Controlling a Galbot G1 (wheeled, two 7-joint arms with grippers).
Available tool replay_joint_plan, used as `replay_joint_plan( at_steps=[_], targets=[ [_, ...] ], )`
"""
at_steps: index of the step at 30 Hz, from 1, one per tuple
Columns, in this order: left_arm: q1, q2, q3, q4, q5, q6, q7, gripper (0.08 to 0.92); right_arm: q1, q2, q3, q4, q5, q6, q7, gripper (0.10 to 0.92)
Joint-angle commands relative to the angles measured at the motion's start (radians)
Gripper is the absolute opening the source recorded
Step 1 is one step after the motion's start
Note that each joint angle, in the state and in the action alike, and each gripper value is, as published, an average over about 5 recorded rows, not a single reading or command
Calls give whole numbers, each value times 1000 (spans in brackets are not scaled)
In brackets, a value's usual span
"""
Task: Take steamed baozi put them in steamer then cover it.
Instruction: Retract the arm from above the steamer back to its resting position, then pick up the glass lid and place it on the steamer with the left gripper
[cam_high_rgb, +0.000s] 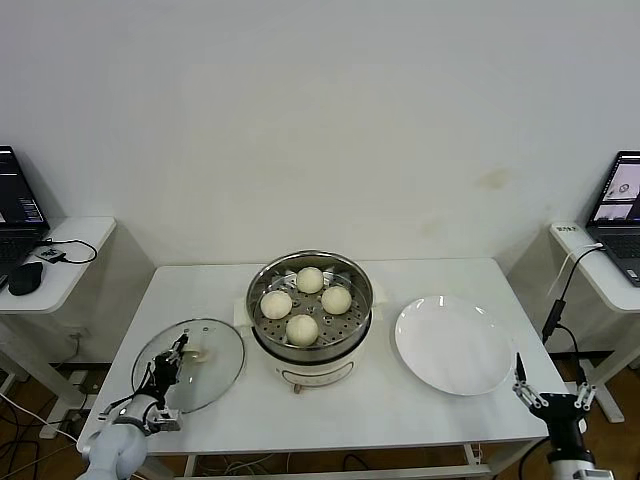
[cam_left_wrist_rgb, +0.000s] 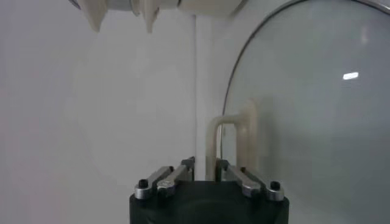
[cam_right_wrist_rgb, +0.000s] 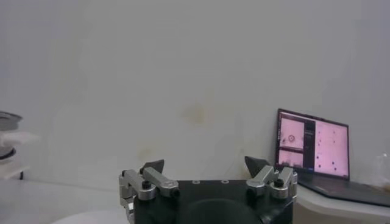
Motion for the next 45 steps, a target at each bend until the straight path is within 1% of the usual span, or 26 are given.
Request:
replay_joint_plan(
  at_steps=[1,6,9,17,24,30,35,41,45],
  targets=[
    [20,9,-14,-46,-75,10,-106,139,-1,2,-18,-2,-15,3,0,822],
    [72,41,-49,-168,-113,76,-106,139,1,3,-31,0,-25,6,0,823],
    [110,69,-77,-257,-126,125,-83,139,0,0,-38,-1,-28,10,0,823],
    [192,136,-147,-498,-122,235,58,139,12,-4,-58,-6,-36,15,0,823],
    [166,204,-134,-583,-115,285,143,139,14,-17,-62,-10,-43,20,-1,823],
    [144,270,-27,-683,-180,371,214,139,23,-15,-70,-18,-79,30,2,823],
    [83,289,131,-724,-196,451,239,139,30,4,-85,-27,-163,49,10,823],
    [-64,267,310,-678,-167,534,291,139,45,38,-94,-40,-239,52,27,823],
    [-151,214,393,-649,-128,583,341,139,60,57,-92,-49,-274,53,36,823]
  ],
)
